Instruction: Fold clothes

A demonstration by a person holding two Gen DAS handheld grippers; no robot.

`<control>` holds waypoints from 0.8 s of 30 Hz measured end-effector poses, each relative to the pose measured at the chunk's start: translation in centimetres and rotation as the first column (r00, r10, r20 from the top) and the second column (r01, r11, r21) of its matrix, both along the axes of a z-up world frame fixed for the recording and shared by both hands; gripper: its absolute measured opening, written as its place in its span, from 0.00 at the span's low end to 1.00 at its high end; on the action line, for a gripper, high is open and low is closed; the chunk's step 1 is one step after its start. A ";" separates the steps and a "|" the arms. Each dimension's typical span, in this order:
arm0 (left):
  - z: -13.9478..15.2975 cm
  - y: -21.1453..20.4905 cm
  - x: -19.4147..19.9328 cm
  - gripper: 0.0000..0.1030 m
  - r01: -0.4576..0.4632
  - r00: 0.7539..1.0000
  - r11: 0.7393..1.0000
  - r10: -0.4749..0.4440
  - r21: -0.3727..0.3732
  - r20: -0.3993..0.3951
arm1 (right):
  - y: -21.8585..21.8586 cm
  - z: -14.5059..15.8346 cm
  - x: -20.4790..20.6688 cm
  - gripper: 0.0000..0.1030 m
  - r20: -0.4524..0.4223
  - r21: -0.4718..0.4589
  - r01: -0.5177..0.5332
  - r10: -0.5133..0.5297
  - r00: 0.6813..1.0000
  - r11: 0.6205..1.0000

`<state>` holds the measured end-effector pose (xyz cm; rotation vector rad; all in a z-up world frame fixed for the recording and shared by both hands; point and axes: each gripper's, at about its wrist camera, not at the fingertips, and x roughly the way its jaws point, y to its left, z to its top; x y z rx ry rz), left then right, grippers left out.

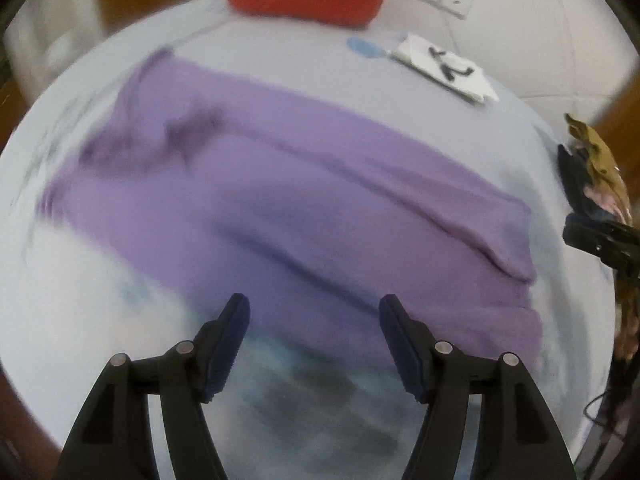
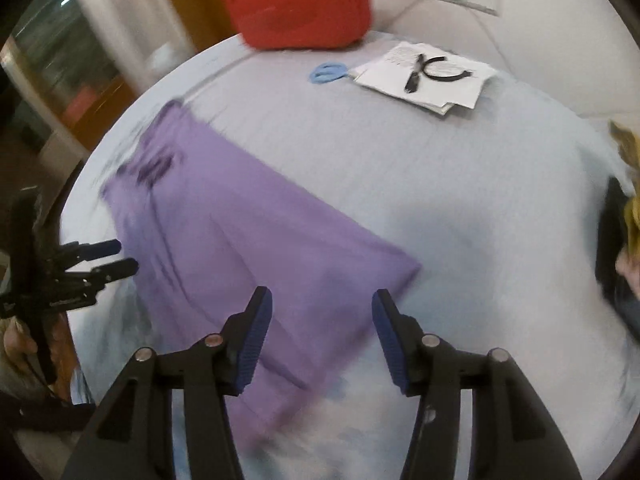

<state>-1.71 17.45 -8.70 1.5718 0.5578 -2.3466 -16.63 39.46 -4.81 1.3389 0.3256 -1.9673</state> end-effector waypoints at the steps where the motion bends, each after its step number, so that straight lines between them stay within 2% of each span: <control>1: -0.1 2.0 0.3 0.65 -0.016 1.000 1.000 0.016 0.009 0.020 | 0.7 -0.1 -0.1 0.50 0.000 0.004 -0.029 0.029 1.000 1.000; 7: -0.1 9.6 0.4 0.65 -0.132 0.989 0.991 0.130 0.027 0.073 | 4.3 -0.6 -1.7 0.50 0.017 -0.010 -0.157 0.157 0.987 0.988; 12: -0.7 13.2 -0.8 0.66 -0.222 0.971 0.975 0.218 0.027 0.098 | 5.2 -1.4 -2.9 0.50 0.013 -0.009 -0.261 0.262 0.965 0.965; 18: -2.2 14.6 -1.9 0.69 -0.311 0.943 0.950 0.308 0.004 0.127 | 3.4 -2.7 -4.3 0.53 -0.011 0.002 -0.387 0.387 0.922 0.922; 21: -3.4 14.9 -2.7 0.69 -0.320 0.939 0.947 0.317 0.006 0.137 | 2.3 -3.8 -5.0 0.53 -0.019 0.015 -0.426 0.427 0.904 0.904; 24: -3.6 15.4 -3.4 0.70 -0.302 0.943 0.952 0.307 -0.056 0.128 | 1.5 -5.0 -5.8 0.53 -0.025 0.022 -0.456 0.456 0.890 0.890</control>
